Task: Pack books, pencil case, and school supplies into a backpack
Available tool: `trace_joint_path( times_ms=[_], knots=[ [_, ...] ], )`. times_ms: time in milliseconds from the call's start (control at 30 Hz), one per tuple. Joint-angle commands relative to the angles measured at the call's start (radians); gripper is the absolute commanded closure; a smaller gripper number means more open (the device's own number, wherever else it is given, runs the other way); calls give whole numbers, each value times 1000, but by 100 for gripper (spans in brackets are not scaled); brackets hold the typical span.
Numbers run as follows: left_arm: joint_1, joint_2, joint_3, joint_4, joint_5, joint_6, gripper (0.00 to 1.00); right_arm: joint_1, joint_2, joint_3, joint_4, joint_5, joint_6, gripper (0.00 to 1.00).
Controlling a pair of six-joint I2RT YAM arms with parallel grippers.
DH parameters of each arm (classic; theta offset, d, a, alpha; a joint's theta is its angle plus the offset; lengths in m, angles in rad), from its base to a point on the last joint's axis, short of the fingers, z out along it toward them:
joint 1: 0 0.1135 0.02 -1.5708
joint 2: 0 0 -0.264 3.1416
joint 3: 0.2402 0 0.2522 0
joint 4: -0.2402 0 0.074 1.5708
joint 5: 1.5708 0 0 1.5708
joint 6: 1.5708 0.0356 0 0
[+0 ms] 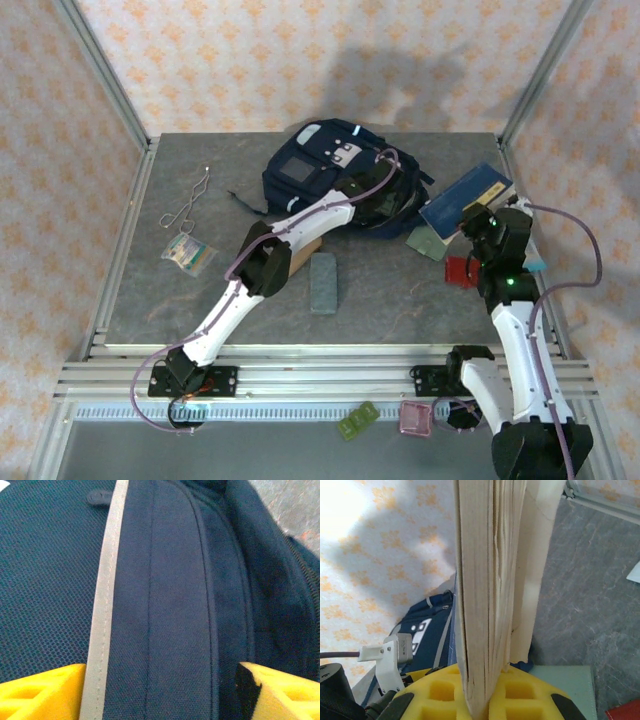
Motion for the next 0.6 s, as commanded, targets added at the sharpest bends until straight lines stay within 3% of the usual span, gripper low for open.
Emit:
trace_joint_path(
  times_ms=[0,100,167,200,267,333,400,467,567],
  knots=[
    [-33,13,32,-30,-93,53,21,-4,-2,1,49,2,17,100],
    [-63,36,32,-32,-245,119,26,-5,-3,0,55,-17,27,100],
    [-70,57,33,-36,-324,139,35,-5,-3,2,61,-33,32,100],
    [-68,66,32,-40,-335,140,42,-5,-3,1,63,-38,34,100],
    [-63,76,25,-42,-339,144,47,-5,-6,0,63,-48,40,100],
    [-62,83,25,-44,-326,156,69,-5,-11,-3,62,-51,43,100],
    [-62,84,24,-43,-306,165,81,-5,-15,-2,56,-49,44,100],
    [-61,80,25,-41,-294,170,100,-5,-19,-5,51,-41,46,100],
    [-61,56,24,-52,-290,176,100,-5,-20,-4,40,-21,50,100]
  ],
)
